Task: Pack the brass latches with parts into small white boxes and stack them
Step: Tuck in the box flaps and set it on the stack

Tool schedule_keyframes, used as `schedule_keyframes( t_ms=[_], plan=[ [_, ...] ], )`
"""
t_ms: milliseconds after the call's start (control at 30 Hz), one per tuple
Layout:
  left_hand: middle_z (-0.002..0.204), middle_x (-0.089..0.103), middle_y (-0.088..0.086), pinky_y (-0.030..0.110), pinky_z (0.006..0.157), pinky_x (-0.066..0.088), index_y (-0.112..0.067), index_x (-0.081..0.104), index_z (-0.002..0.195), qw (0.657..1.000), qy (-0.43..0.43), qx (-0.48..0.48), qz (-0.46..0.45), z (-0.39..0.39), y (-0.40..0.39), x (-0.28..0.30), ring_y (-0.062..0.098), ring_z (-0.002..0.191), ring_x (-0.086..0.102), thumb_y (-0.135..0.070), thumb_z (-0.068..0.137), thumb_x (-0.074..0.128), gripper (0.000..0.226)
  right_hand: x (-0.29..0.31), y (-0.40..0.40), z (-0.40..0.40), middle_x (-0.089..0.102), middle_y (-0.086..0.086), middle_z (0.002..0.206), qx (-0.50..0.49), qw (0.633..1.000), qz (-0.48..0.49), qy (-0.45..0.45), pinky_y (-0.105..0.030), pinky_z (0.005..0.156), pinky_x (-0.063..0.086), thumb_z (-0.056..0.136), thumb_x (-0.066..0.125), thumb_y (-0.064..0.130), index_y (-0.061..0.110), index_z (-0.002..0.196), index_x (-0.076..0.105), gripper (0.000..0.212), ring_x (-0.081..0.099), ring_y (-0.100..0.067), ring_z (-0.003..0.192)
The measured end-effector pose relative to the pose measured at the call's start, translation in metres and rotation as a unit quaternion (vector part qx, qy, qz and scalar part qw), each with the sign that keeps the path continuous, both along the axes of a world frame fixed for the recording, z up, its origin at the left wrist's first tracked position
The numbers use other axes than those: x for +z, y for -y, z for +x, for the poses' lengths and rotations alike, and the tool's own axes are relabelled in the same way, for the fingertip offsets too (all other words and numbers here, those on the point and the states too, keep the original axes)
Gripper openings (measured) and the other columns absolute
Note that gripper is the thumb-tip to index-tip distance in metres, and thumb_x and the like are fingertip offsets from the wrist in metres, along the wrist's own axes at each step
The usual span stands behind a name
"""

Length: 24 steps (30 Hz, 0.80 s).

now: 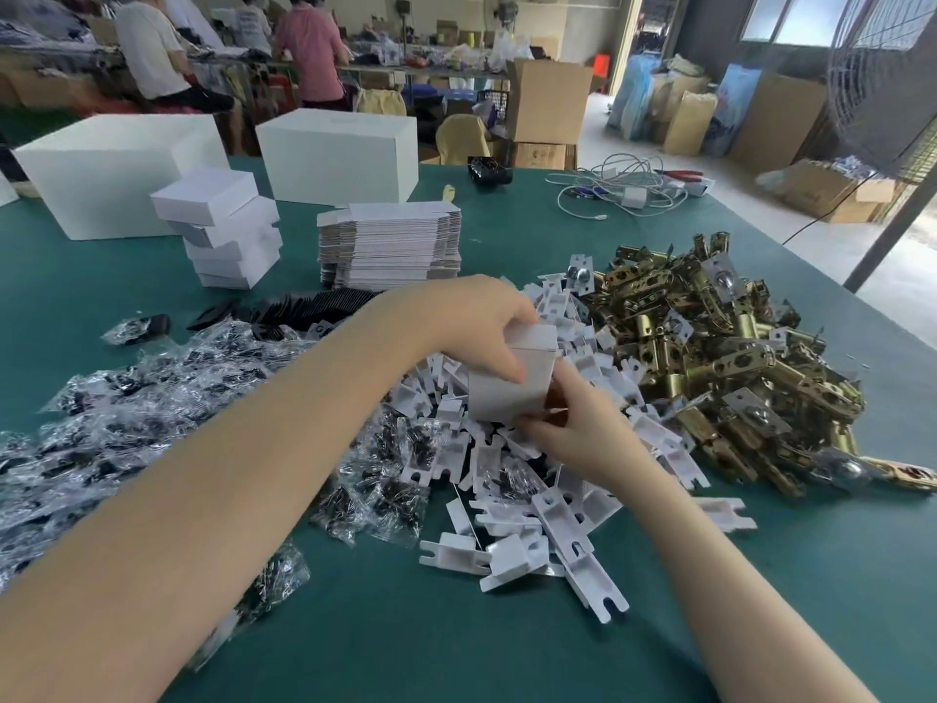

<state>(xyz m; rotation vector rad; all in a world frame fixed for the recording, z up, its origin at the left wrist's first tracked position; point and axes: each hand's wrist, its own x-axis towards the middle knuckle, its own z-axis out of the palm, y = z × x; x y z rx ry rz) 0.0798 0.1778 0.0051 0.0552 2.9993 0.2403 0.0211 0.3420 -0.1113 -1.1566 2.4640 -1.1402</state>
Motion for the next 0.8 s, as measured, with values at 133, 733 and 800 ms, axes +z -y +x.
schedule_keyframes(
  t_ms=[133, 733, 800],
  plan=[
    [0.111, 0.061, -0.014, 0.025, 0.077, 0.049, -0.027, 0.06, 0.121, 0.992, -0.029, 0.046, 0.117, 0.007, 0.021, -0.001, 0.007, 0.095, 0.059, -0.037, 0.086, 0.076, 0.04, -0.009, -0.002, 0.003, 0.064, 0.017, 0.105, -0.007, 0.997, -0.073, 0.026, -0.025, 0.073, 0.056, 0.088, 0.069, 0.018, 0.028, 0.135, 0.047, 0.052, 0.065, -0.003, 0.086],
    [0.107, 0.06, 0.012, 0.033, 0.073, 0.062, -0.006, 0.057, 0.105, 0.292, -0.41, 0.327, 0.8, 0.045, 0.185, 0.004, 0.025, 0.096, 0.063, -0.019, 0.098, 0.059, 0.015, -0.023, -0.001, 0.015, 0.05, 0.027, 0.111, -0.046, 0.992, 0.012, -0.118, -0.017, 0.081, 0.045, 0.093, 0.059, 0.04, 0.037, 0.142, 0.041, 0.052, 0.054, 0.004, 0.098],
    [0.104, 0.059, 0.007, 0.034, 0.079, 0.061, -0.01, 0.054, 0.092, 0.272, -0.463, 0.355, 0.765, 0.042, 0.218, 0.019, 0.022, 0.097, 0.06, -0.022, 0.097, 0.059, 0.015, -0.023, -0.001, 0.014, 0.049, 0.027, 0.111, -0.046, 0.992, 0.02, -0.119, -0.016, 0.078, 0.045, 0.093, 0.058, 0.04, 0.038, 0.141, 0.041, 0.05, 0.053, 0.006, 0.097]
  ],
)
